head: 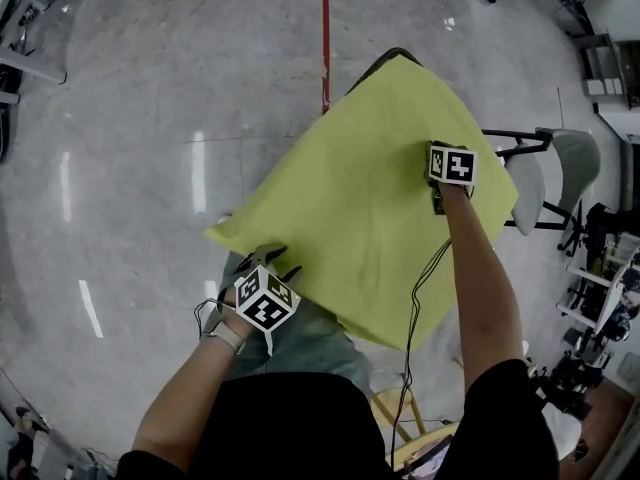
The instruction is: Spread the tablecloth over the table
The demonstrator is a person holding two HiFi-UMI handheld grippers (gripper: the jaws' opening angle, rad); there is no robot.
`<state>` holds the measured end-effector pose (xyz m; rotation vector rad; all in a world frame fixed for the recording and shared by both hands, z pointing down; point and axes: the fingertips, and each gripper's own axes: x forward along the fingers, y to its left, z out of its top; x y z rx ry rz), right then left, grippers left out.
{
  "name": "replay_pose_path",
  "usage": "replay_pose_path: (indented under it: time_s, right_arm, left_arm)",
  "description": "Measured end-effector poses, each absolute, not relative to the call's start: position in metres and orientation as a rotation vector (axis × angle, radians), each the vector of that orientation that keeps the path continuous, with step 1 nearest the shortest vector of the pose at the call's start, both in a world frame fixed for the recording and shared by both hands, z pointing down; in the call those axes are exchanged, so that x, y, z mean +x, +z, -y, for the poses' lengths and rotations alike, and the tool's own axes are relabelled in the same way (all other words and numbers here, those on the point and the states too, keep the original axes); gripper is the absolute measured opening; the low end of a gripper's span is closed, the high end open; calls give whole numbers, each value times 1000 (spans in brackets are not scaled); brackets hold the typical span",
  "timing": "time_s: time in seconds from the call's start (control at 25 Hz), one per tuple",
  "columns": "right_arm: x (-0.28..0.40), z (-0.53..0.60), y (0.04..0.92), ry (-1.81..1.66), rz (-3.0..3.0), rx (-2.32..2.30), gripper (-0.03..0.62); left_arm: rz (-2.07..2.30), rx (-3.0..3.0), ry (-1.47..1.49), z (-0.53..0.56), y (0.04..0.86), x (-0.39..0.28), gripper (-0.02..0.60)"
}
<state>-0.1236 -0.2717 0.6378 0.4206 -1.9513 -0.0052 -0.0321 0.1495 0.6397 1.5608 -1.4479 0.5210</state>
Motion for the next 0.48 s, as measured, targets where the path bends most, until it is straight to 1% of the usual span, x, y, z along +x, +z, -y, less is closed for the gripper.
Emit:
replay_pose_path:
  time_s: [0.08,0.12,0.28,0.48]
  right_arm:
    - [-129,268,639,-6,1954,431,20]
    - [-130,267,639,-1,1958,441,11]
    - [-143,261,640,36,2004,441,8]
    - [-172,247,639,-5,2030,394,8]
  left_arm:
    - [1442,1565,507,-152,639,-33,201]
    - [1439,1569,504,-152,639,-34,201]
    - [1445,1572,520,-155,640,-39,201]
    - [1468,1530,526,-168,640,-54,201]
